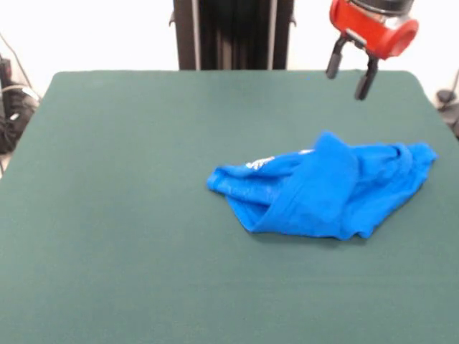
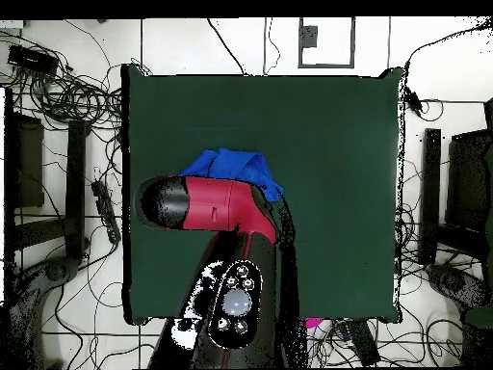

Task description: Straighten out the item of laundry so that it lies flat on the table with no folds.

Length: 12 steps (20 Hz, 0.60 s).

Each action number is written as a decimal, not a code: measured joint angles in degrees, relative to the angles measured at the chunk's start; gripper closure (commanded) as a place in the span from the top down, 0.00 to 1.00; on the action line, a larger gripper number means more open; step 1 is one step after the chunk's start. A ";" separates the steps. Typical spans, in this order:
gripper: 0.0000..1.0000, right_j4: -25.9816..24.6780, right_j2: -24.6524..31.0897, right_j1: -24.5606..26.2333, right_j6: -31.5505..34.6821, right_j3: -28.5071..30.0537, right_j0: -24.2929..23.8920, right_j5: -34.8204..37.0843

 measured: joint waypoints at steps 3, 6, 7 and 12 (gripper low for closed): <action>1.00 1.07 0.02 -0.42 0.00 0.08 -0.08 0.31; 1.00 2.48 0.01 -2.34 0.00 0.15 -0.75 3.84; 1.00 2.67 -0.01 -2.92 0.00 0.12 -1.01 5.17; 1.00 2.66 -0.12 -5.35 0.00 -1.25 -3.02 12.52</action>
